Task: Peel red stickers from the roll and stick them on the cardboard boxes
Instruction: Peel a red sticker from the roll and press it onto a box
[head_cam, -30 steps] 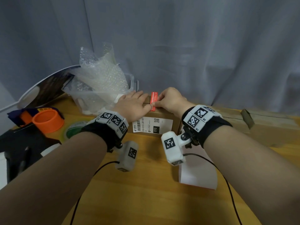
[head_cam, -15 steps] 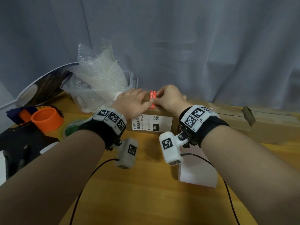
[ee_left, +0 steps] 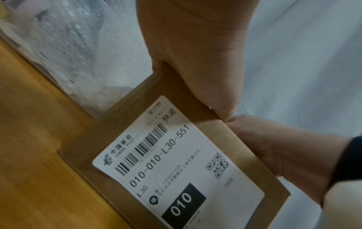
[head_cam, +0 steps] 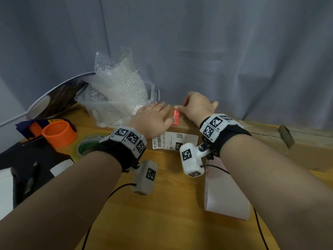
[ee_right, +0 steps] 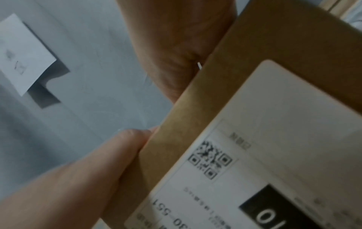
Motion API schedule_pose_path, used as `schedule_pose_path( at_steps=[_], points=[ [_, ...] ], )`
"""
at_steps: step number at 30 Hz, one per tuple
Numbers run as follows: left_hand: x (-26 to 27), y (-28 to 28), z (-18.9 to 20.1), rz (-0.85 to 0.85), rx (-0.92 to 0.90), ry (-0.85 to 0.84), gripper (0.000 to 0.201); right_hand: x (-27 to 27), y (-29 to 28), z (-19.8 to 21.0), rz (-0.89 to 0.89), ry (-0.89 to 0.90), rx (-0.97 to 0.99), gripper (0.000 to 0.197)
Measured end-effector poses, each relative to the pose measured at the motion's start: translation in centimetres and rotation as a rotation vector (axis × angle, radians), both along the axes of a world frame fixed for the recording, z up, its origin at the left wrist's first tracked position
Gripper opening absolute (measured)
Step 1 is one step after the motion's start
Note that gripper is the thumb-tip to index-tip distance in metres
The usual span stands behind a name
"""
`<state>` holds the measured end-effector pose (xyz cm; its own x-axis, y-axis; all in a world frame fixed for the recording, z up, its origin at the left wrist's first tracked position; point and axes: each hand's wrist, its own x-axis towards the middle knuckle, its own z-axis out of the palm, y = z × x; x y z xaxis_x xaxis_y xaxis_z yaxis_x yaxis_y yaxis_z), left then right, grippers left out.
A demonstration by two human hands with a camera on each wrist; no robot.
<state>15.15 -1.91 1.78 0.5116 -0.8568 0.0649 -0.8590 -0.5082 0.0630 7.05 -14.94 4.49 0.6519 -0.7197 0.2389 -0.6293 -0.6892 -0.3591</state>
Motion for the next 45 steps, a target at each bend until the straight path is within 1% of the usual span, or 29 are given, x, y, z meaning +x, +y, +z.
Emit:
schedule_pose_path(
  at_steps=[1,2,3,4,5,6,8,10,13,16,19,22,27,30,33,35,39,42,45],
  points=[
    [0.0,0.0,0.0,-0.004,-0.002,0.003,0.060,-0.1,-0.1,0.1,0.037,-0.004,-0.064,0.031],
    [0.0,0.1,0.0,-0.009,-0.008,0.012,0.058,-0.3,-0.2,0.2,0.120,-0.019,-0.110,0.026],
    [0.0,0.1,0.0,-0.016,-0.015,0.028,0.055,-0.7,-0.2,0.2,0.244,-0.029,-0.135,0.023],
    [-0.1,0.1,0.1,-0.023,-0.024,0.046,0.052,-1.2,-0.2,0.1,0.380,-0.015,-0.152,0.023],
    [-0.1,0.1,0.2,-0.028,-0.032,0.063,0.051,-1.8,-0.1,0.0,0.490,0.035,-0.169,0.027],
    [-0.2,0.1,0.3,-0.031,-0.037,0.075,0.050,-2.5,0.0,-0.1,0.556,0.111,-0.176,0.032],
    [-0.2,0.0,0.3,-0.032,-0.040,0.078,0.049,-3.7,0.0,-0.3,0.581,0.255,-0.154,0.041],
    [-0.1,0.0,0.3,-0.027,-0.037,0.067,0.050,-4.7,0.3,-0.4,0.581,0.323,-0.135,0.045],
    [-0.2,0.1,0.5,-0.023,-0.014,0.046,0.050,-5.9,1.1,0.0,0.647,0.312,-0.204,0.043],
    [-0.6,0.2,0.8,-0.020,-0.002,0.036,0.051,-7.2,1.5,-0.2,0.762,0.221,-0.318,0.040],
    [-0.6,0.3,0.9,-0.019,0.011,0.020,0.051,-7.4,1.6,-0.5,0.762,0.196,-0.322,0.041],
    [-0.4,0.2,0.8,-0.026,0.044,0.013,0.051,-6.5,1.4,-0.4,0.682,0.282,-0.295,0.048],
    [-0.2,0.2,0.8,-0.023,0.066,0.016,0.051,-4.3,0.8,0.0,0.600,0.504,-0.272,0.090],
    [-0.2,0.1,0.6,-0.024,0.068,0.001,0.051,-3.6,0.7,0.3,0.574,0.543,-0.242,0.100],
    [-0.3,0.2,0.5,-0.019,0.059,-0.006,0.052,-3.8,1.1,0.1,0.598,0.529,-0.254,0.094],
    [-0.4,0.2,0.5,-0.017,0.048,-0.007,0.052,-4.4,1.3,-0.5,0.636,0.474,-0.288,0.081],
    [-0.7,0.4,0.6,-0.018,0.023,0.010,0.051,-5.8,1.6,-1.2,0.710,0.232,-0.304,0.055],
    [-0.8,0.5,0.7,-0.033,0.015,0.018,0.051,-6.1,1.4,-2.4,0.744,0.061,-0.251,0.044],
    [-0.6,0.4,0.7,-0.034,0.023,0.030,0.051,-6.5,1.3,-3.2,0.735,-0.035,-0.191,0.040]
  ],
)
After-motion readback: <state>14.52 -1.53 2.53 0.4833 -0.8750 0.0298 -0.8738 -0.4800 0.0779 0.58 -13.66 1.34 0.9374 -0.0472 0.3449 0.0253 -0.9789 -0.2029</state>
